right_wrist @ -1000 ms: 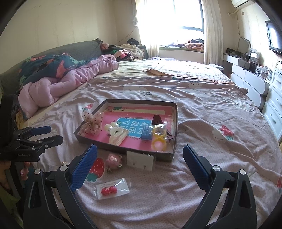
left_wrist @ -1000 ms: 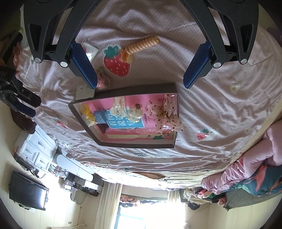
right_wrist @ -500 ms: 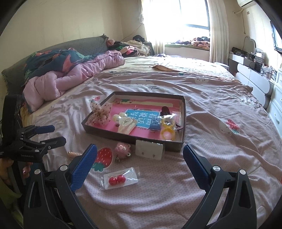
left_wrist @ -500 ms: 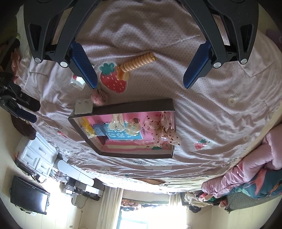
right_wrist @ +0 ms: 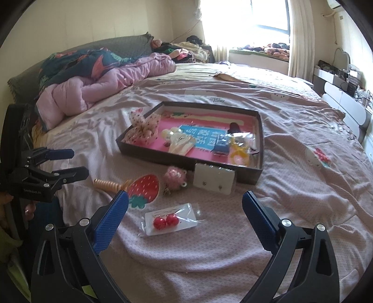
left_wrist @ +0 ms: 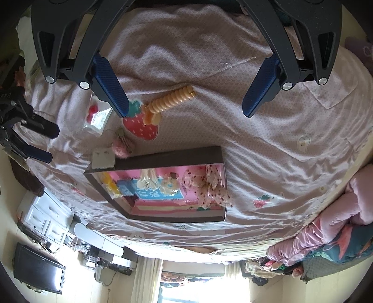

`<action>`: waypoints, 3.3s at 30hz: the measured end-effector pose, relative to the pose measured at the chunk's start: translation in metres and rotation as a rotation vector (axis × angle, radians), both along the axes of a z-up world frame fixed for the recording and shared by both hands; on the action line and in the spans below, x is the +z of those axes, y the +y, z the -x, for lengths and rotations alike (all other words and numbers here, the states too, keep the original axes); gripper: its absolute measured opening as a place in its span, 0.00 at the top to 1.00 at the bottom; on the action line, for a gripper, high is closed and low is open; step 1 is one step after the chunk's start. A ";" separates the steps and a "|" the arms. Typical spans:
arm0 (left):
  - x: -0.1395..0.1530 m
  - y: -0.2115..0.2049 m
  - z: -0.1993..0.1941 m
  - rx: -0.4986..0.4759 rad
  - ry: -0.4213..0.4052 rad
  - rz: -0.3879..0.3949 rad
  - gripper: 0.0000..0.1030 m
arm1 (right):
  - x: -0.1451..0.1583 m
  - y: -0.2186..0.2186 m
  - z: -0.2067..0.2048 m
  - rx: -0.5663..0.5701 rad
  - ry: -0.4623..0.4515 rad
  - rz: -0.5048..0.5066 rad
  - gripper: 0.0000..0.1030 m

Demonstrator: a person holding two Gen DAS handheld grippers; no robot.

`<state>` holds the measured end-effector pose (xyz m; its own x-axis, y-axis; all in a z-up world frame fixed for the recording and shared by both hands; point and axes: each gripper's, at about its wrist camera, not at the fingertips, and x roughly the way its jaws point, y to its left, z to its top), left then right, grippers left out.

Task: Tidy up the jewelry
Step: 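Withdraw both tools toward the orange spiral tie and bagged red earrings, then grasp the orange spiral hair tie with the left tool while the right tool grasps the bagged red earrings, then carry the spiral tie and earring bag over the box with both tools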

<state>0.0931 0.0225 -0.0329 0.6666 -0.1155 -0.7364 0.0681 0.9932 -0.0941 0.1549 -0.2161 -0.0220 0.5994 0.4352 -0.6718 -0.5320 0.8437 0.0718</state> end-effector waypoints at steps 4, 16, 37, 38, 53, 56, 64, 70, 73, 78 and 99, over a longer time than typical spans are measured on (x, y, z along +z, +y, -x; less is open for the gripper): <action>-0.011 0.003 -0.005 0.002 0.040 0.004 0.13 | -0.013 0.009 -0.001 0.020 0.028 0.015 0.08; -0.041 -0.006 -0.027 -0.045 0.182 -0.002 0.13 | -0.050 0.022 -0.015 0.036 0.100 0.053 0.08; -0.053 -0.042 -0.042 -0.222 0.208 -0.104 0.81 | -0.076 0.038 -0.026 0.103 0.138 0.103 0.17; -0.053 -0.042 -0.042 -0.226 0.208 -0.105 0.81 | -0.076 0.038 -0.026 0.106 0.137 0.101 0.19; -0.040 -0.051 -0.039 -0.270 0.162 -0.039 0.88 | -0.057 0.003 -0.026 0.046 0.128 0.035 0.34; -0.031 -0.052 -0.038 -0.271 0.138 -0.027 0.89 | -0.051 -0.007 -0.026 0.027 0.129 0.008 0.35; -0.006 -0.060 -0.038 -0.286 0.081 -0.009 0.89 | -0.031 -0.029 -0.027 -0.031 0.095 -0.034 0.36; 0.014 -0.062 -0.038 -0.290 0.036 0.008 0.89 | -0.020 -0.039 -0.029 -0.060 0.077 -0.055 0.36; 0.025 -0.060 -0.041 -0.286 0.010 0.022 0.89 | -0.014 -0.042 -0.029 -0.066 0.066 -0.063 0.36; 0.044 -0.056 -0.051 -0.272 -0.032 0.031 0.89 | 0.000 -0.045 -0.035 -0.077 0.039 -0.073 0.36; 0.066 -0.027 -0.102 -0.155 -0.119 0.044 0.89 | 0.035 -0.026 -0.091 -0.094 -0.039 -0.082 0.36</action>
<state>0.1948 -0.0045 0.0331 0.7205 -0.2533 -0.6456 0.2328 0.9652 -0.1189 0.2458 -0.2424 0.0134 0.6653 0.4281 -0.6117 -0.4544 0.8822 0.1232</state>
